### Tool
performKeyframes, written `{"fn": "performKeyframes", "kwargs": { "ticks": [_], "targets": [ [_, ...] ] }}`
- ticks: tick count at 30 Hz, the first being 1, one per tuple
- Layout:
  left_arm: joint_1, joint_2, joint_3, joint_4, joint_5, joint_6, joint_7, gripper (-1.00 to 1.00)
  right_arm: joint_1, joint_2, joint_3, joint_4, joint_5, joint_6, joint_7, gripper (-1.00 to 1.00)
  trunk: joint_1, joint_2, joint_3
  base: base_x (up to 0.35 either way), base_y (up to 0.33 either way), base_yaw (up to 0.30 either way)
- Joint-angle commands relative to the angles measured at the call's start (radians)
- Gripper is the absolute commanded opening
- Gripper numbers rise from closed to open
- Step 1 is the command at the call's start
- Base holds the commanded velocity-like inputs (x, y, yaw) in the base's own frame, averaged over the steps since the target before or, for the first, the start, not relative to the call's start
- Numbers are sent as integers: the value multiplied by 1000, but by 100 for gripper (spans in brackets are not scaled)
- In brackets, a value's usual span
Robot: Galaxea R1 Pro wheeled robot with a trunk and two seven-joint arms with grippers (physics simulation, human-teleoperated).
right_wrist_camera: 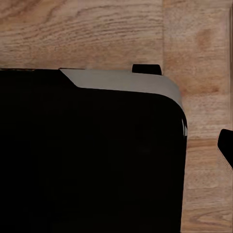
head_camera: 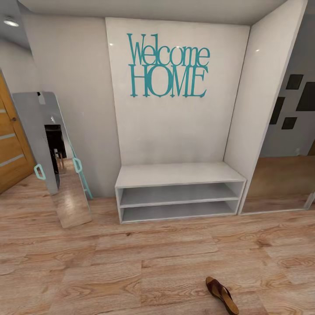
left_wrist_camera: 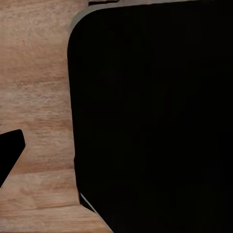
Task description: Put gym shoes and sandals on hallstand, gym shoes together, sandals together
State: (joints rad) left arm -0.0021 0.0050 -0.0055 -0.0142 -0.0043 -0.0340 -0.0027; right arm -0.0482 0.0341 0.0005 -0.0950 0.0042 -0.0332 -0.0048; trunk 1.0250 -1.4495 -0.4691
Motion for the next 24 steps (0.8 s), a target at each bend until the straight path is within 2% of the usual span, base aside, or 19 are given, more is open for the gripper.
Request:
{"fn": "performKeyframes", "kwargs": {
  "ticks": [1,7,24],
  "targets": [
    [-1,2,0,-4,0,-9,1,100,-1,-1,0,-5,0,-9,-1,100,0,0,-1,0,0,0],
    [-6,11,1,-30,0,-42,7,100,-2,-17,0,-39,1,-42,-1,100,0,0,-1,0,0,0],
    [-89,16,5,-127,1,-137,19,100,-3,-108,-6,-135,-1,-138,-1,100,0,0,-1,0,0,0]
  ]
}}
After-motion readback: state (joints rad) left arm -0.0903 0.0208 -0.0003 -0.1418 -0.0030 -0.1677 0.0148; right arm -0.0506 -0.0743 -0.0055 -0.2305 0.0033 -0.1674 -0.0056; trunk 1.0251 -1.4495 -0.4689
